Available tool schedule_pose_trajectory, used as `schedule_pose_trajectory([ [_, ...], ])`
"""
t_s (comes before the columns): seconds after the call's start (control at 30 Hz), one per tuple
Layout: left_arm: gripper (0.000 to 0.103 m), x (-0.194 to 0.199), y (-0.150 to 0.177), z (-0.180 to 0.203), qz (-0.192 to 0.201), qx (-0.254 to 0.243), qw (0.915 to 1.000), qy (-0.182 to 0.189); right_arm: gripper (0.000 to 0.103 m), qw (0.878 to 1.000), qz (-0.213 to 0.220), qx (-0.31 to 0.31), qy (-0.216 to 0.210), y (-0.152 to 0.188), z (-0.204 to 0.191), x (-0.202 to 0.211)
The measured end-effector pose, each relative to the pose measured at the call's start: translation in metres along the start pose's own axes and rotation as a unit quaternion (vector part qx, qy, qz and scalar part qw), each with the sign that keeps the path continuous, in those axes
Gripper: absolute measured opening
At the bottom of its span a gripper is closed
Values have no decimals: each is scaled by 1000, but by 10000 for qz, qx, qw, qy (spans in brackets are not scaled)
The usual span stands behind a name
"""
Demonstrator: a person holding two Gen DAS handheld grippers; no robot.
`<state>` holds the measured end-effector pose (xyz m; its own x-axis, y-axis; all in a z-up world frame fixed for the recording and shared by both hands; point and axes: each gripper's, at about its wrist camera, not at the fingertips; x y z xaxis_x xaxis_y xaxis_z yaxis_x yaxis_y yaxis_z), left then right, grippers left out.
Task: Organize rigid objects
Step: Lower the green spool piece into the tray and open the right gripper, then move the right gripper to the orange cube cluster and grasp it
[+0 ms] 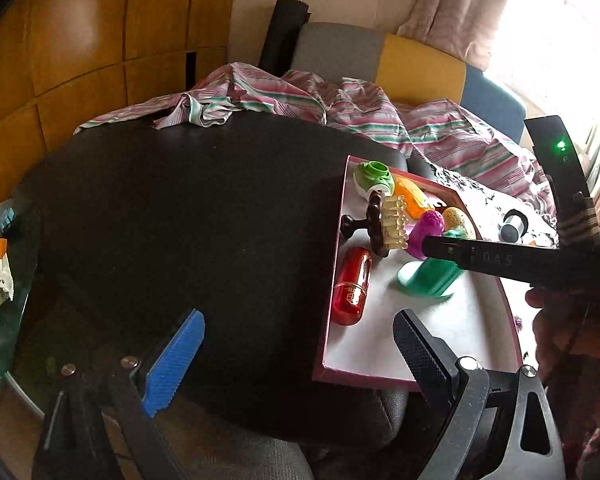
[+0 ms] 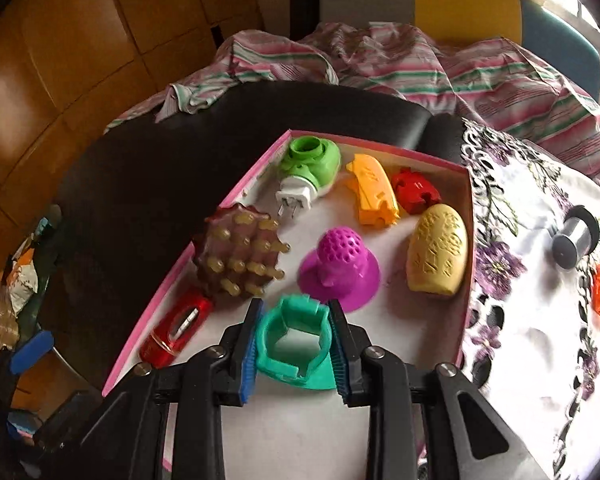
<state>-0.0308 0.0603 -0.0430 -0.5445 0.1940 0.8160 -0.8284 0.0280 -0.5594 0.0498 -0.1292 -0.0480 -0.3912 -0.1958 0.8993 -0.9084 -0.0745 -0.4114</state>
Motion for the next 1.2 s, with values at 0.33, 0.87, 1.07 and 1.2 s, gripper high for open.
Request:
schedule_pose_trajectory([
  [0.33, 96, -3, 2, 6, -67, -2, 10000, 69, 39, 9988, 296, -256, -299, 26, 20, 34],
  [0.87, 96, 5, 1, 33, -50, -360, 9987, 353, 39, 9967, 433, -634, -258, 46, 60, 59],
  [1.07, 96, 7, -4, 51, -69, -529, 9978, 403, 39, 9947, 331, -974, -68, 55, 98, 60],
  [1.2, 96, 8, -7, 68, -85, -727, 9963, 444, 39, 9921, 217, -1220, 217, 65, 127, 61],
])
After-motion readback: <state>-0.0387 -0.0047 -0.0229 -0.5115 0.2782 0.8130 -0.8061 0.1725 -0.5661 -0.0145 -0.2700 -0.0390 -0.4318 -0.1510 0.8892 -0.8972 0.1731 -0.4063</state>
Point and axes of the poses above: each gripper's, at about its wrist camera, not at the fingertips, and x roughly against the way its jaws point, z to its right, y to its underside, and after that the axes turned 10 degrees about -z, right-handed
